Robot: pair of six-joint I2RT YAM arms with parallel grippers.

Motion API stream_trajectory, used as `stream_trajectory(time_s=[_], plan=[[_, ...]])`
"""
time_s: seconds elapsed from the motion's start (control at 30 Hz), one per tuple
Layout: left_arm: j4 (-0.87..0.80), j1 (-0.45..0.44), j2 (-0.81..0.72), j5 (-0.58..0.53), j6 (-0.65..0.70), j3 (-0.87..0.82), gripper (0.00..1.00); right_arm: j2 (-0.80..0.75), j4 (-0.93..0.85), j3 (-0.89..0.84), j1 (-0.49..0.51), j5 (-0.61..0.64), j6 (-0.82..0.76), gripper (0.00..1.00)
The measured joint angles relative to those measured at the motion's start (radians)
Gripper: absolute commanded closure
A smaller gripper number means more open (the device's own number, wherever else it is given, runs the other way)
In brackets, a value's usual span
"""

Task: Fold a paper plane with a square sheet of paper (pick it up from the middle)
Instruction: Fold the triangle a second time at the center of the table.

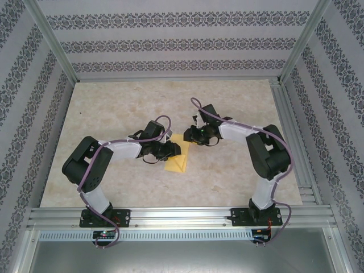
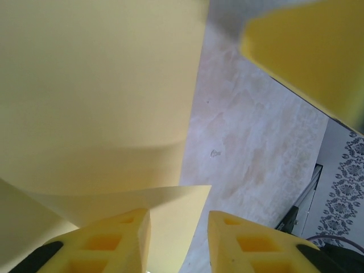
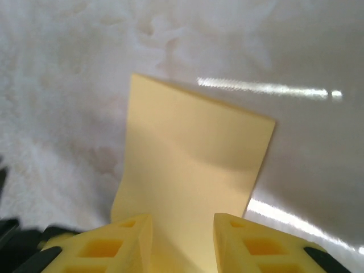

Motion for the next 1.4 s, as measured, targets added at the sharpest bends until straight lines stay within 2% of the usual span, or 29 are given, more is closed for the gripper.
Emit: stream_trajectory(time_s=[0.2,0.63,0.83,1.1,1.4], plan=[[0.000,0.000,0.000,-0.015,0.002,0.000,0.73,-0.101,-0.001,-0.087,0.003,-0.043,-0.023,0.65],[0.000,0.000,0.000,-0.019,0.002,0.000,0.76,-0.052,0.010,-0.123,0.055,-0.102,-0.021,0.67],[0.000,0.000,0.000,-0.019,0.001,0.000,0.77,-0.021,0.018,-0.123,0.056,-0.113,-0.020,0.72],[0.000,0.000,0.000,-0.018,0.001,0.000,0.77,-0.021,0.064,-0.128,0.060,-0.151,-0.004,0.89],[0.023,0.000,0.024,-0.009,-0.009,0.000,0.76,-0.021,0.086,-0.145,0.054,-0.153,0.002,0.93]])
